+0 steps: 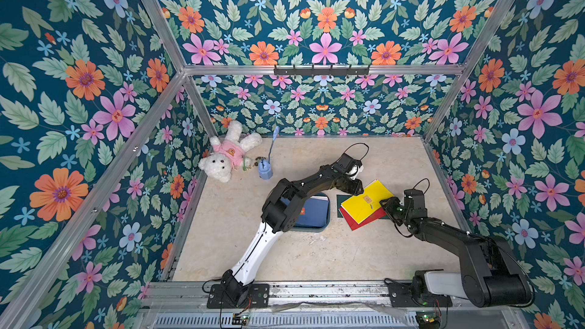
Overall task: Put the sealed envelopes into the storage box
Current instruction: Pick up the envelope from the center of the board.
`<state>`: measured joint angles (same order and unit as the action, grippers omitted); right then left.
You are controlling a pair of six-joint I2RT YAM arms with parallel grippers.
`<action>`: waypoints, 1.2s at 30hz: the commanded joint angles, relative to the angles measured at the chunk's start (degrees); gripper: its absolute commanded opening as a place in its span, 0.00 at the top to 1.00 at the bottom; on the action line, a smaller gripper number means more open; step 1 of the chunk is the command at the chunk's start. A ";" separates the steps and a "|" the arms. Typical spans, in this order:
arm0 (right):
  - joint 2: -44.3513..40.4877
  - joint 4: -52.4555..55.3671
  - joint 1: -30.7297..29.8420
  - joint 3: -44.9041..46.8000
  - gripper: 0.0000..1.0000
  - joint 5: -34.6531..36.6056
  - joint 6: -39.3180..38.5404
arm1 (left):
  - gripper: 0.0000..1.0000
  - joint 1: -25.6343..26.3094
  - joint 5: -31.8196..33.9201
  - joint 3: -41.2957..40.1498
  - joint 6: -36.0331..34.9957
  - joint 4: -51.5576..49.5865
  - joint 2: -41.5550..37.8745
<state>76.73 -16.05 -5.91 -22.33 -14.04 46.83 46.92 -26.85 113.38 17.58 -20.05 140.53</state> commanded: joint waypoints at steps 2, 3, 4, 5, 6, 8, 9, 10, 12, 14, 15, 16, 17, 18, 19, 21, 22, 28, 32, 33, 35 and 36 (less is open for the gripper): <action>1.72 -3.14 0.47 -0.17 0.56 -1.10 1.02 | 0.59 0.48 0.21 0.13 -1.30 -1.69 0.60; 2.17 -3.49 0.60 -0.17 0.57 -1.45 1.00 | 0.59 0.46 0.25 0.15 -1.36 -1.87 0.70; 2.50 -3.79 0.65 -0.30 0.56 -1.81 0.92 | 0.59 0.46 0.38 0.16 -1.49 -2.07 0.80; 2.81 -3.97 0.77 -0.43 0.57 -2.10 0.87 | 0.59 0.46 0.48 0.17 -1.60 -2.33 0.89; 2.97 -3.97 0.88 -0.59 0.56 -2.13 0.73 | 0.59 0.54 0.57 0.08 -1.71 -2.44 0.89; 3.36 -3.83 0.96 -1.04 0.56 -2.26 0.40 | 0.60 0.55 0.52 0.02 -1.83 -2.45 1.06; 3.51 -3.73 0.96 -1.42 0.57 -2.30 0.22 | 0.60 0.55 0.40 0.08 -1.85 -2.45 1.15; 3.73 -3.47 1.03 -1.85 0.57 -2.47 0.13 | 0.60 0.55 0.25 0.13 -1.81 -2.45 1.32; 4.04 -3.68 1.01 -2.51 0.57 -2.98 0.11 | 0.60 0.55 -0.42 0.50 -1.81 -2.57 1.74; 4.62 -4.26 0.99 -3.13 0.57 -3.85 0.59 | 0.61 0.55 -1.00 0.95 -1.81 -2.93 2.27; 4.85 -4.37 1.07 -3.44 0.57 -4.10 0.57 | 0.60 0.63 -1.01 0.98 -1.92 -3.02 2.38; 5.08 -4.42 0.99 -3.79 0.57 -4.40 0.53 | 0.61 0.63 -0.97 0.92 -1.88 -3.06 2.38; 5.29 -4.50 1.06 -4.07 0.57 -4.78 0.49 | 0.61 0.63 -1.01 0.86 -2.00 -3.06 2.40; 5.45 -4.58 1.05 -4.28 0.57 -5.09 0.49 | 0.61 0.63 -0.98 0.76 -2.02 -3.06 2.47; 5.62 -4.57 1.03 -4.58 0.57 -5.36 0.37 | 0.61 0.68 -1.09 0.74 -2.00 -3.06 2.53; 5.76 -4.52 1.07 -4.95 0.57 -5.79 0.29 | 0.61 0.72 -1.09 0.78 -2.01 -3.06 2.64; 5.67 -4.75 1.05 -5.01 0.57 -5.98 0.22 | 0.61 0.72 -1.10 0.70 -2.08 -3.06 2.64; 4.54 -0.18 1.06 -6.05 0.57 -1.78 -2.00 | 0.61 0.72 -0.61 0.53 -2.04 -3.06 2.58; 2.73 3.28 1.14 -5.33 0.57 3.08 -4.15 | 0.61 0.72 -0.31 0.43 -2.20 -3.15 2.40; 2.32 3.61 1.12 -4.87 0.57 3.88 -4.33 | 0.61 0.72 -0.22 0.44 -2.20 -3.15 2.38; 1.55 3.89 1.08 -4.14 0.57 4.84 -4.79 | 0.61 0.70 -0.22 0.39 -2.27 -3.24 2.45; 1.50 4.20 1.20 -3.91 0.57 5.10 -4.92 | 0.61 0.72 -0.21 0.35 -2.24 -3.24 2.47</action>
<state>78.76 -13.87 -4.75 -26.68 -12.40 43.72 47.59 -28.60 114.24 16.12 -17.87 142.30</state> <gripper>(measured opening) 0.431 0.389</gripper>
